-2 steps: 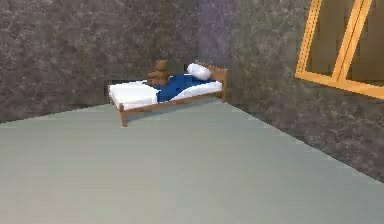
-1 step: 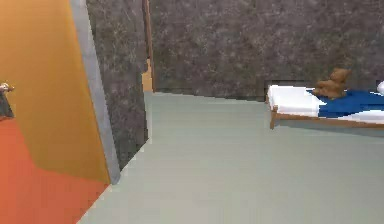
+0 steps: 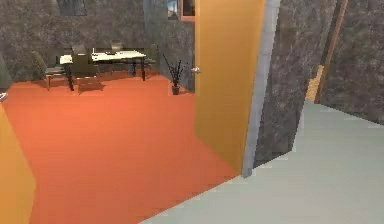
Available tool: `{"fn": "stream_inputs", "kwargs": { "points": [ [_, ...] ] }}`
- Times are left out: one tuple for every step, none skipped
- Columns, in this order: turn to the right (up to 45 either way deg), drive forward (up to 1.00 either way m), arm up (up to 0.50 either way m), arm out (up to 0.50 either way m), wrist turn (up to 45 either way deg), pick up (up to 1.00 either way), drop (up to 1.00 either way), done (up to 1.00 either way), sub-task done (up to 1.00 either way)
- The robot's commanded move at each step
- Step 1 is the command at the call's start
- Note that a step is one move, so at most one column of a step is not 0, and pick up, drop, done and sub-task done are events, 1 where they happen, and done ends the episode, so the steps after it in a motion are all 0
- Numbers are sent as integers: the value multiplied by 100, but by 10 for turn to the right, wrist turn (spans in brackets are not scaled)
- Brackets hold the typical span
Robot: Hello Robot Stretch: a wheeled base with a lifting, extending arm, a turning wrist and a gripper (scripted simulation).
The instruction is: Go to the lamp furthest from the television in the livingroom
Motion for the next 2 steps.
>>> {"fn": "stream_inputs", "kwargs": {
  "points": [
    [-300,0,0,0,0,0,0,0,0],
    [0,100,0,0,0,0,0,0,0]
  ]
}}
